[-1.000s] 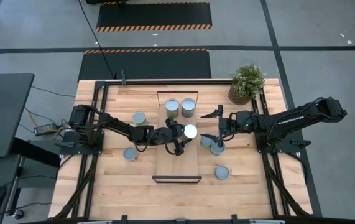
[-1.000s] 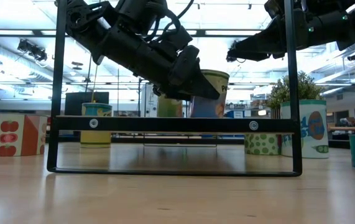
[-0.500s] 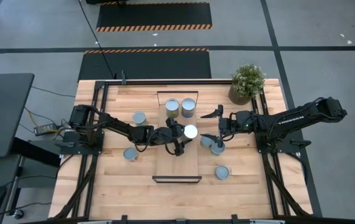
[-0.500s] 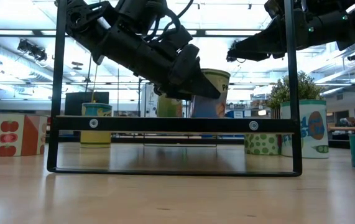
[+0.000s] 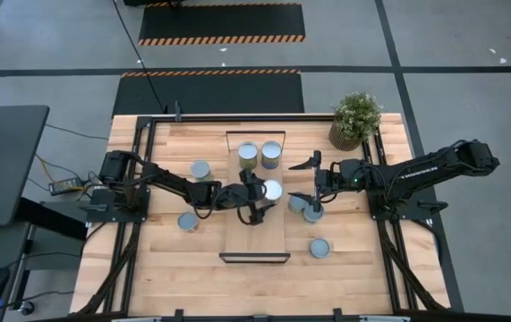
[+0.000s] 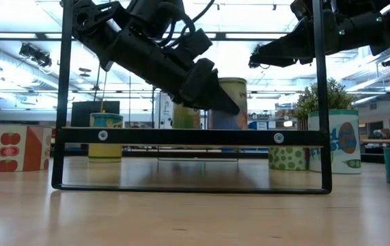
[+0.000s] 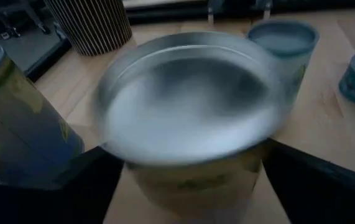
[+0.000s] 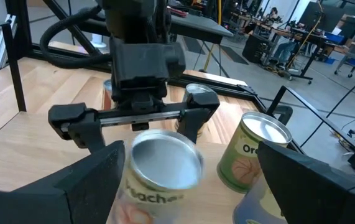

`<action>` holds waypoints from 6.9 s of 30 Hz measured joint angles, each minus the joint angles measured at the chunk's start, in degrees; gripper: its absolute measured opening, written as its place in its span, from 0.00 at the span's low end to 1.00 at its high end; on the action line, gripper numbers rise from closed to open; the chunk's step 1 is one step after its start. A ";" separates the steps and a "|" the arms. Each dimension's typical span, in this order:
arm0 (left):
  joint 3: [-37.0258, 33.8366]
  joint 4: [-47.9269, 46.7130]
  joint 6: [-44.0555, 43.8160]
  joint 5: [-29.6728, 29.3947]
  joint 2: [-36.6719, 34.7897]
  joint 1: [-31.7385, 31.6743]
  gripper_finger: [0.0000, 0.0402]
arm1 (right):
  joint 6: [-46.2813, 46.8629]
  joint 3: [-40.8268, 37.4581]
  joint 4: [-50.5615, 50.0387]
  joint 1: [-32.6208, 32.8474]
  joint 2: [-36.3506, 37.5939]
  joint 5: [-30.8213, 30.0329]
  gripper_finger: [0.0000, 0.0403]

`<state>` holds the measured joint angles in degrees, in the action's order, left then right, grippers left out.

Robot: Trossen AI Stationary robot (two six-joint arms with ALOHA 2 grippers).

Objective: Pick and place cans onto a shelf
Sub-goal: Put the canned peaches on the shelf, then put the canned carrots on the shelf

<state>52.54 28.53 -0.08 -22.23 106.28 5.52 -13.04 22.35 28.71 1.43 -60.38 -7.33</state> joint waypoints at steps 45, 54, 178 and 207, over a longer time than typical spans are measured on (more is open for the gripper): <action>0.01 -20.36 12.43 5.25 -13.58 1.49 0.95 | 0.00 0.00 0.00 0.02 0.00 -0.02 0.93; -0.04 -26.36 6.11 5.55 -13.25 1.79 0.95 | 0.20 -0.02 2.39 0.02 0.00 0.01 0.93; -0.08 -49.97 -9.11 8.50 -23.47 1.45 0.95 | 8.30 0.04 13.25 3.17 -21.09 -23.55 0.93; -22.10 -66.26 -22.78 0.20 -46.17 -5.01 0.95 | 8.65 0.04 14.69 3.43 -21.07 -23.06 0.93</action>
<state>30.44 -37.74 -22.86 -22.04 60.11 0.51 -4.38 22.39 43.40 4.86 -81.45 -30.39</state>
